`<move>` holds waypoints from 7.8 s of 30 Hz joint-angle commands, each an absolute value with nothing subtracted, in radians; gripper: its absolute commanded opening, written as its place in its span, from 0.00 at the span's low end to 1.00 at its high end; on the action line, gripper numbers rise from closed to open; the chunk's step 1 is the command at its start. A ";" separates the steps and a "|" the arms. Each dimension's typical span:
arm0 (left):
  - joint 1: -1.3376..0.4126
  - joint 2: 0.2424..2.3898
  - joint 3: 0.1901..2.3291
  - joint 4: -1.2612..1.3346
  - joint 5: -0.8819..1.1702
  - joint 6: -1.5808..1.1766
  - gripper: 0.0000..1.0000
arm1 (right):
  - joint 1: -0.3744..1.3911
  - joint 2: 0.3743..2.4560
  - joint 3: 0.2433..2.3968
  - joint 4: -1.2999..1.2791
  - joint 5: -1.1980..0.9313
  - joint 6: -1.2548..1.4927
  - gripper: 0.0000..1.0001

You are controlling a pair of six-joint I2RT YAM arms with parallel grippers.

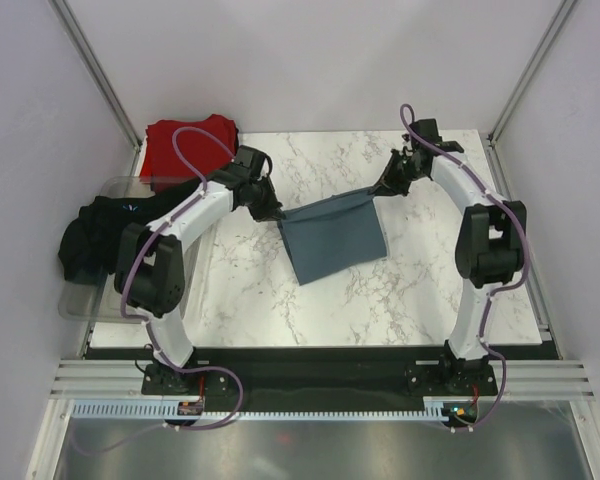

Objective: Fold and stack the t-shirts

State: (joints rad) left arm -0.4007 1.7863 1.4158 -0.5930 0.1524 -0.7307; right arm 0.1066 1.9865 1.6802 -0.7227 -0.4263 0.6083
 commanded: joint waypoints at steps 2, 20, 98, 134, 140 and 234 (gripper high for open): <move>-0.350 1.876 1.509 -0.618 0.126 -0.655 0.02 | 0.126 2.126 1.828 -0.666 -0.370 0.624 0.00; -0.255 1.985 1.769 -0.753 0.209 -0.591 0.79 | 0.144 2.093 2.105 -0.718 -0.294 0.649 0.84; -0.279 1.835 1.678 -0.359 0.212 -0.308 0.02 | 0.391 0.957 1.077 -0.761 -0.285 0.508 0.91; -0.034 1.960 2.223 -0.491 0.348 -0.107 0.02 | 0.391 0.992 1.072 -0.726 -0.337 0.448 0.91; -0.014 1.959 2.212 -0.500 0.367 -0.100 0.02 | 0.390 1.005 1.068 -0.718 -0.341 0.439 0.91; 0.385 1.246 1.027 -0.189 0.095 -0.526 1.00 | 0.479 0.927 0.957 -0.721 -0.304 0.607 0.91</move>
State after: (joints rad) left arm 0.3630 1.3407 1.1496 -0.2031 0.1669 -0.4244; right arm 0.4740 0.9966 0.9836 -0.6567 -0.3164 0.5583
